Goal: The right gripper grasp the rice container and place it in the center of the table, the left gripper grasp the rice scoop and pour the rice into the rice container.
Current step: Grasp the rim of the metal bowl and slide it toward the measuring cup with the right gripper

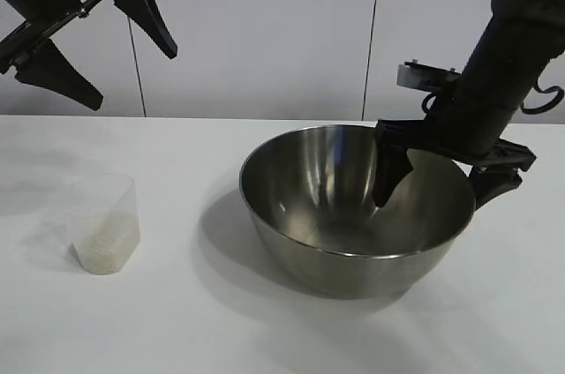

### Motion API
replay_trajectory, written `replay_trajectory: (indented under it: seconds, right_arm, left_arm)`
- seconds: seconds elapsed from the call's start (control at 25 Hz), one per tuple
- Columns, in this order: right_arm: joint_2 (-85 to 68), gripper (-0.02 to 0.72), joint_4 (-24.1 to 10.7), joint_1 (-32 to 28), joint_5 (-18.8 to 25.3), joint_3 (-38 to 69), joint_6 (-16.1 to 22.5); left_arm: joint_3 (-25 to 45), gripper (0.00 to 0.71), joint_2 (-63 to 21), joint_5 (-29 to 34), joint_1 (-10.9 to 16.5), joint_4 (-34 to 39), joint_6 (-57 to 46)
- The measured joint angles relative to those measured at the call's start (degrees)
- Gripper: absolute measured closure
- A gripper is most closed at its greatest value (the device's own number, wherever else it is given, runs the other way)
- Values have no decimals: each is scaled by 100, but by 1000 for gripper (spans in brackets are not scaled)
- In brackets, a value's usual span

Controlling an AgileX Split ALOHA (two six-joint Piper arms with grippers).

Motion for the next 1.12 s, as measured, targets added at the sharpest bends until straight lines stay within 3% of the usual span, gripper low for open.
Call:
replay_trajectory:
  seconds: [0.12,0.32,0.56,0.88,1.12]
  right_arm:
    - [0,598,0,0,-4,0,7]
    - [0,674,0,0,7,0,-5]
    - [-12,694,155,-1,162,0,-73]
    - [-94,694,833,-248,259,0,-643]
    - [-326,694,970,-350,444,0,-857]
  left_arm:
    - [0,53,0,0,0,0,0]
    - [0,53,0,0,0,0,0]
    - [0,53,0,0,0,0,7]
    - [0,53,0,0,0,0,7]
    - [0,53,0,0,0,0,7]
